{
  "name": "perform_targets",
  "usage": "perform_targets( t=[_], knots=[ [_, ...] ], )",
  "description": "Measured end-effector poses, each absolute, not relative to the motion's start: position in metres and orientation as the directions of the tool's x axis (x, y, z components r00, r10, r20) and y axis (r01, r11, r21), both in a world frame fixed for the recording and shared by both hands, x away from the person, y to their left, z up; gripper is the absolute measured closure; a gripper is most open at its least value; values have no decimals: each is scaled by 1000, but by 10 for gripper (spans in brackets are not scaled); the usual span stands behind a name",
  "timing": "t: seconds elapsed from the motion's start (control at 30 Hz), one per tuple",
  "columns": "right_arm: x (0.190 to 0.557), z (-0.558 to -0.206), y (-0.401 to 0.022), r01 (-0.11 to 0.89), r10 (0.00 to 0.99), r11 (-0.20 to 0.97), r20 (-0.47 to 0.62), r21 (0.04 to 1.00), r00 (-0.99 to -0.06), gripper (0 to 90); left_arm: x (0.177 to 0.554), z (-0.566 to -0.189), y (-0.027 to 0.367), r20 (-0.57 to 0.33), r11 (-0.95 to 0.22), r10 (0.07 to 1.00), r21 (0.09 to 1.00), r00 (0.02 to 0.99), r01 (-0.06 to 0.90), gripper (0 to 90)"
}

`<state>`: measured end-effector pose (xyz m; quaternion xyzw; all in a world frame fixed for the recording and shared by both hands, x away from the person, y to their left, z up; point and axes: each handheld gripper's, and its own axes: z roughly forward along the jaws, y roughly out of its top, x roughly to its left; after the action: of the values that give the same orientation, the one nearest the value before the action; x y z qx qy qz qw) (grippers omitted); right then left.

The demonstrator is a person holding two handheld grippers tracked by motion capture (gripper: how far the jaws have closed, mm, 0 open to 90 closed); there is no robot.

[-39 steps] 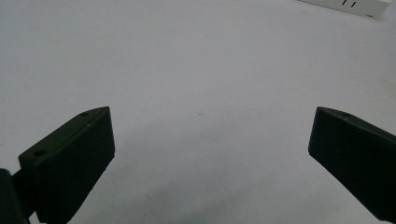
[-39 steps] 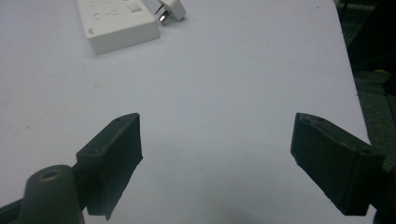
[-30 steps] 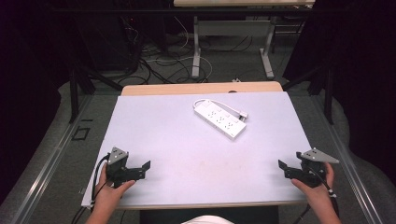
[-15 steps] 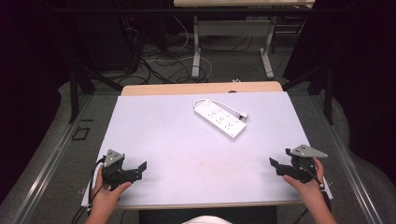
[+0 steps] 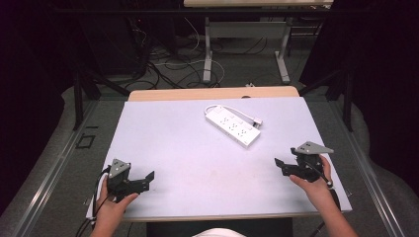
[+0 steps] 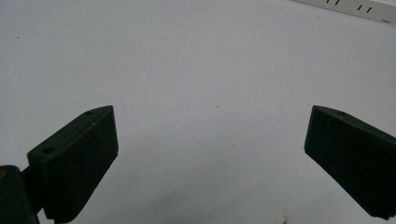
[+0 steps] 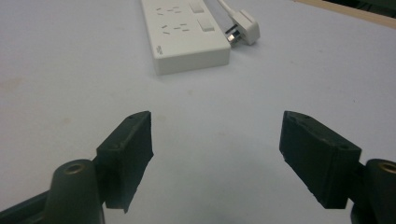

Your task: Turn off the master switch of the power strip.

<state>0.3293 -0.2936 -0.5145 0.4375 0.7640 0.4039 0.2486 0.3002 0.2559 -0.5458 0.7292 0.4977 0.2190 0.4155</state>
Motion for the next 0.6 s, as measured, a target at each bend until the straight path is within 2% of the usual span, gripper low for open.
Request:
perform_targets(
  t=[0.6],
  knots=[
    [364,-497,-265,479,839,339,-30,810,-543,310,298,-545,258,-100,-151,910,824,403,546,34]
  ],
)
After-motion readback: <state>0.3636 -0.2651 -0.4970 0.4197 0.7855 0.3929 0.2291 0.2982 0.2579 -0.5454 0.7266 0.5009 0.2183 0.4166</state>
